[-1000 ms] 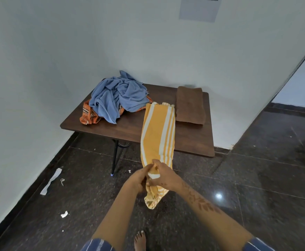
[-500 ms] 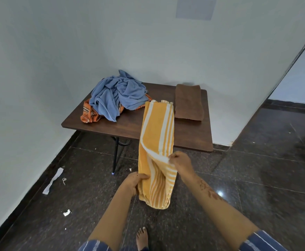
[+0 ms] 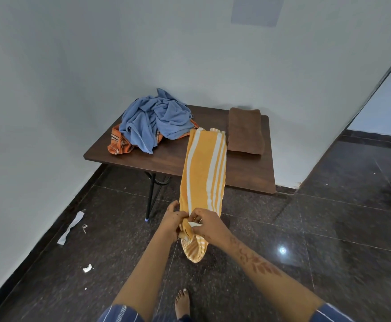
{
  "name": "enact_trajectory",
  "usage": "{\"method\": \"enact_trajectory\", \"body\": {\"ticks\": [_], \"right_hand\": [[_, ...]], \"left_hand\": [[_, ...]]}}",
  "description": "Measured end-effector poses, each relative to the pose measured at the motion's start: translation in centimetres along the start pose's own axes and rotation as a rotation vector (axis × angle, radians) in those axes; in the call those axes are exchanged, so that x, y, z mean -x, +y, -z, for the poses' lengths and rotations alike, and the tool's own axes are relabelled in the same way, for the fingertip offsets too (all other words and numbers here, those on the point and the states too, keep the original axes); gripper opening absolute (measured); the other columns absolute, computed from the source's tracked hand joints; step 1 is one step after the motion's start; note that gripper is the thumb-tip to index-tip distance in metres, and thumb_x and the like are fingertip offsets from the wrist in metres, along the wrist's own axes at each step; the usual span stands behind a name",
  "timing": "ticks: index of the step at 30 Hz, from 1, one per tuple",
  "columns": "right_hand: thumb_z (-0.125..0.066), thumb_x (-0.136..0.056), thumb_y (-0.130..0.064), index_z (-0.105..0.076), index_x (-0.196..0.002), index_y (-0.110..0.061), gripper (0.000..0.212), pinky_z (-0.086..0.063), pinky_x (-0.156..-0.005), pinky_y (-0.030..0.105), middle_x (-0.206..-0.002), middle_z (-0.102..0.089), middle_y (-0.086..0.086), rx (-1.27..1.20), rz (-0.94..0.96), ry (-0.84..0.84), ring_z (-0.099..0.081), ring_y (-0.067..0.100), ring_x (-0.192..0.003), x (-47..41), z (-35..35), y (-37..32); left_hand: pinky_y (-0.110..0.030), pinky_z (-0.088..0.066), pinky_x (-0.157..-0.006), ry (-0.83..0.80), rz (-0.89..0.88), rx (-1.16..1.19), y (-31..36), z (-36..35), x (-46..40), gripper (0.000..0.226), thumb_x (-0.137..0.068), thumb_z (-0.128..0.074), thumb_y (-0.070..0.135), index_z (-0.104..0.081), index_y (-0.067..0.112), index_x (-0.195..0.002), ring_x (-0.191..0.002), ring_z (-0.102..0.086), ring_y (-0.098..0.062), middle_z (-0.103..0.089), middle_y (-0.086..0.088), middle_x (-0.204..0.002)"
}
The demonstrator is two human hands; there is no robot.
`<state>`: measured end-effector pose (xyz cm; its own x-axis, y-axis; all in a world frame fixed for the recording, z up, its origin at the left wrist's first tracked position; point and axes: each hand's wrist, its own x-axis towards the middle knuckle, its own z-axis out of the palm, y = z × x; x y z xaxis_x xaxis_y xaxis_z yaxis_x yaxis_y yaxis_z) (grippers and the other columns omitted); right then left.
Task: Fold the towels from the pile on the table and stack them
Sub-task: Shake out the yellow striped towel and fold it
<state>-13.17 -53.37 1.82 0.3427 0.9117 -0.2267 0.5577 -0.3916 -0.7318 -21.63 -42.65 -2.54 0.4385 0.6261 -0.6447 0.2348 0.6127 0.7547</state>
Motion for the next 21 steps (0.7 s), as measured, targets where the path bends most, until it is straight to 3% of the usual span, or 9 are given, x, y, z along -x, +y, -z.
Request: {"method": "enact_trajectory", "body": {"ticks": [4, 7, 10, 13, 18, 21], "right_hand": [[-0.073, -0.076, -0.037, -0.053, -0.115, -0.012, 0.050, -0.045, -0.081, 0.033, -0.111, -0.050, 0.003, 0.054, -0.029, -0.014, -0.051, 0.020, -0.100, 0.6, -1.2, -0.5], [-0.072, -0.076, -0.039, -0.038, -0.131, -0.016, 0.068, -0.048, -0.086, 0.038, -0.124, -0.038, 0.004, 0.343, 0.002, 0.069, -0.045, 0.024, -0.111, 1.2, -2.3, -0.8], [-0.068, -0.081, -0.034, -0.034, -0.135, -0.020, 0.066, -0.051, -0.083, 0.038, -0.125, -0.034, 0.006, 0.504, 0.054, 0.217, -0.046, 0.027, -0.112, 1.3, -1.8, -1.3], [-0.069, -0.079, -0.032, -0.040, -0.131, -0.021, 0.061, -0.052, -0.080, 0.038, -0.124, -0.035, 0.007, 0.517, 0.100, 0.327, -0.046, 0.027, -0.110, 0.3, 0.5, -2.0], [-0.055, -0.085, -0.011, -0.049, -0.122, -0.016, 0.037, -0.047, -0.075, 0.037, -0.123, -0.042, 0.007, 0.623, 0.175, 0.420, -0.043, 0.028, -0.112, -1.6, 8.9, -4.6], [-0.054, -0.081, -0.008, -0.064, -0.102, -0.011, 0.024, -0.048, -0.080, 0.038, -0.108, -0.053, 0.007, 0.688, 0.281, 0.435, -0.049, 0.027, -0.105, -2.4, 16.6, -7.3]], "left_hand": [[-0.033, -0.044, -0.050, -0.008, -0.026, 0.006, 0.0, 0.3, 0.6, 0.051, -0.086, -0.053, -0.004, -0.044, 0.029, -0.125, -0.061, -0.055, -0.024, -0.063, -0.020, -0.094], [-0.038, -0.048, -0.060, -0.049, -0.021, 0.045, 0.6, -0.2, 0.5, 0.039, -0.089, -0.050, -0.005, -0.052, 0.019, -0.120, -0.072, -0.057, -0.029, -0.060, -0.021, -0.090], [-0.030, -0.050, -0.054, -0.040, 0.012, 0.124, 1.6, -1.6, 0.9, 0.009, -0.093, -0.051, 0.003, -0.059, 0.005, -0.096, -0.067, -0.057, -0.023, -0.058, -0.015, -0.080], [-0.023, -0.045, -0.042, -0.062, 0.037, 0.180, 4.2, -3.5, 2.0, 0.022, -0.090, -0.056, 0.010, -0.056, 0.004, -0.069, -0.047, -0.054, -0.016, -0.056, -0.006, -0.053], [-0.028, -0.050, -0.048, -0.200, -0.103, 0.358, 10.5, -7.1, 3.6, 0.024, -0.091, -0.036, -0.006, -0.053, 0.001, -0.076, -0.065, -0.054, -0.022, -0.056, -0.013, -0.071], [-0.027, -0.052, -0.061, -0.312, -0.265, 0.245, 14.1, -9.2, 4.5, 0.026, -0.091, -0.036, -0.009, -0.056, 0.003, -0.079, -0.069, -0.055, -0.019, -0.063, -0.008, -0.066]]}}
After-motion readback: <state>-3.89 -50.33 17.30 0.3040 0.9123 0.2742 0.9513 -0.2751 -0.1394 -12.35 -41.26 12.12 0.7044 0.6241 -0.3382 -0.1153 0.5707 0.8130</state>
